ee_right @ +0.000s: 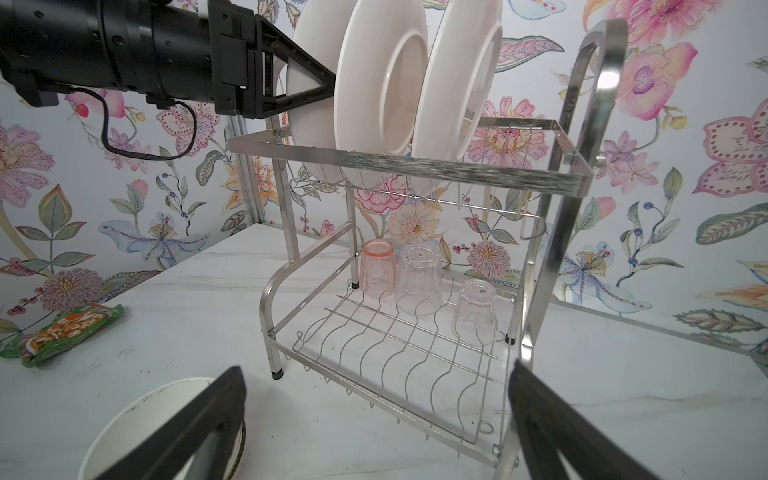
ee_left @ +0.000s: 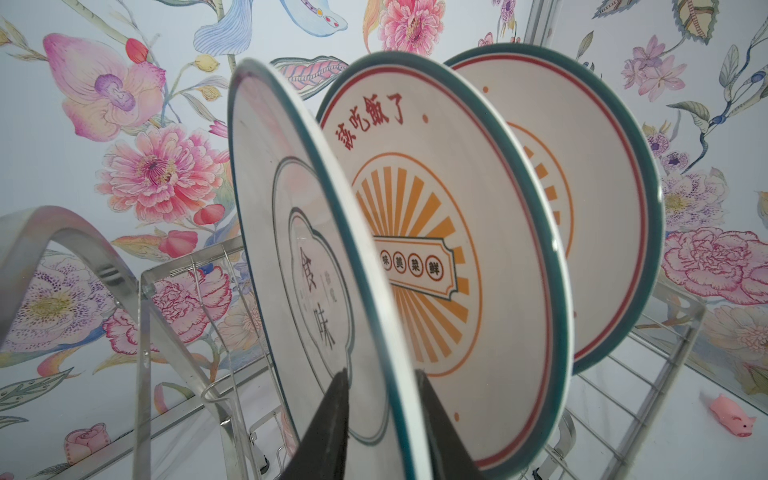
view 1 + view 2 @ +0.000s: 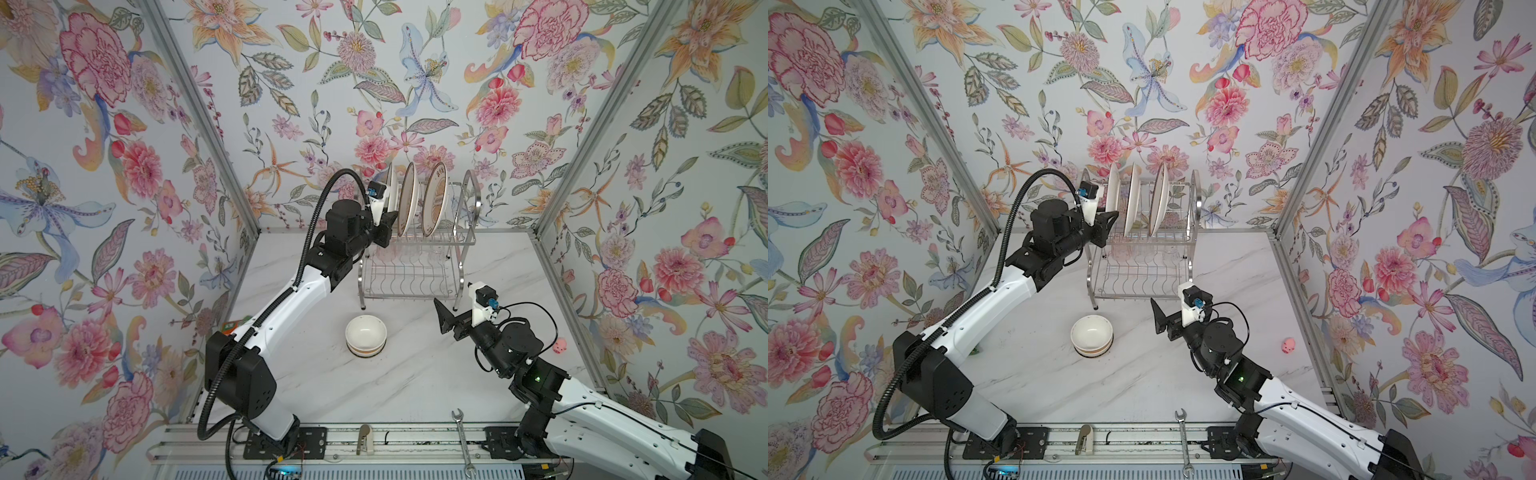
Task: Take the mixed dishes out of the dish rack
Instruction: 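Position the left gripper around the nearest plate's rim in the rack, then close the left gripper on the white plate and lift it out of the rack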
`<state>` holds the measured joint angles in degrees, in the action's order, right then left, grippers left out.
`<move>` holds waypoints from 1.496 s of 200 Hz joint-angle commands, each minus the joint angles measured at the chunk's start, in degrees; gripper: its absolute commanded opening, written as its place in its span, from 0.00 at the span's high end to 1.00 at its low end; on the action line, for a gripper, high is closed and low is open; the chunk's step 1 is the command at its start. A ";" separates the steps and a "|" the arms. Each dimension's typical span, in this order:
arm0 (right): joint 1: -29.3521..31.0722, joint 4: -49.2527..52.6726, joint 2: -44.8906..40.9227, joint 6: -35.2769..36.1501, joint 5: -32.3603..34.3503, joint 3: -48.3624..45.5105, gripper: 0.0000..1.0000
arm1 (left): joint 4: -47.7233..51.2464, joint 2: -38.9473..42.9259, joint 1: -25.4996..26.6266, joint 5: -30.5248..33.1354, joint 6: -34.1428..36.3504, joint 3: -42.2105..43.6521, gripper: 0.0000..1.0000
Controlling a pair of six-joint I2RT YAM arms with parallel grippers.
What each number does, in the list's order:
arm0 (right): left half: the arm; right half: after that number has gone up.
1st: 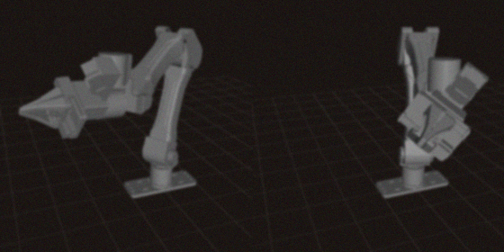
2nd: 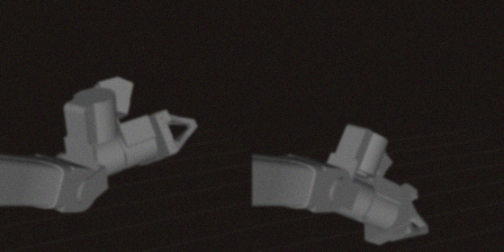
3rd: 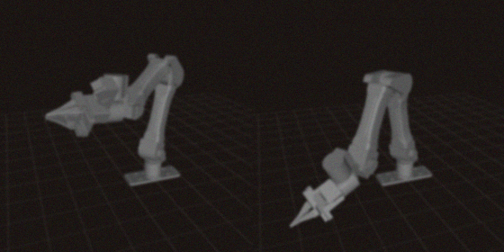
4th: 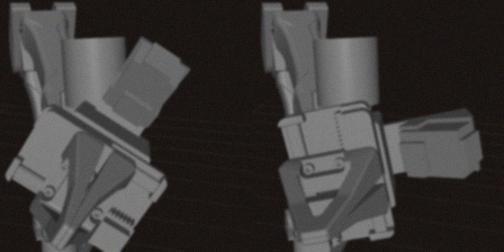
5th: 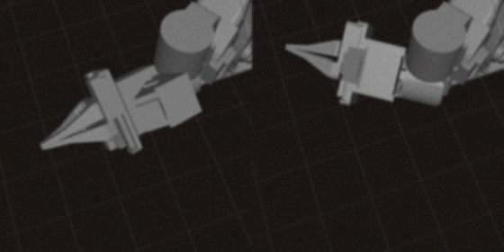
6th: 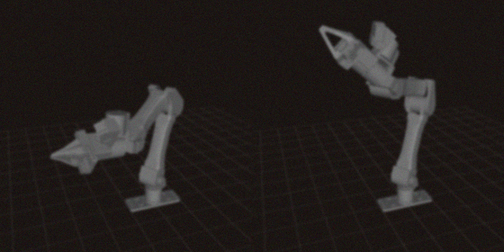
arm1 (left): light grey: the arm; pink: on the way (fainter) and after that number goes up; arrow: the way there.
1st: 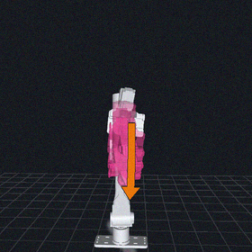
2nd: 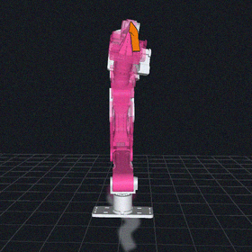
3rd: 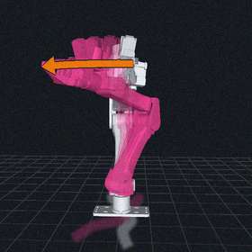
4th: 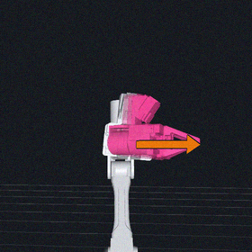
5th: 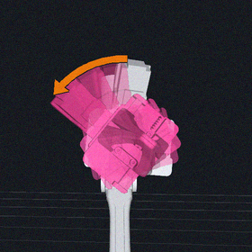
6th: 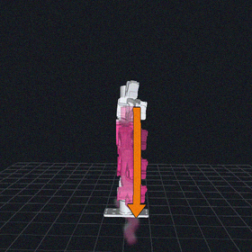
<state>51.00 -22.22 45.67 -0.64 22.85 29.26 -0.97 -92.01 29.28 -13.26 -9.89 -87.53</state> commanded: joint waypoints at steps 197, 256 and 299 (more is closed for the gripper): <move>-2.75 -0.55 0.21 0.56 -3.50 1.59 0.01 | -6.58 1.77 0.60 0.34 -4.40 -0.08 1.00; -3.27 -0.59 0.27 0.56 -4.31 1.86 0.01 | -10.23 5.45 2.24 2.71 -4.48 1.04 1.00; -3.35 -0.81 0.44 0.03 -4.83 1.84 0.01 | -12.93 8.46 2.89 3.89 -3.56 0.96 1.00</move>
<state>48.12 -22.15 45.78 -0.67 18.61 29.32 -6.61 -87.77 31.22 -10.17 -14.00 -86.37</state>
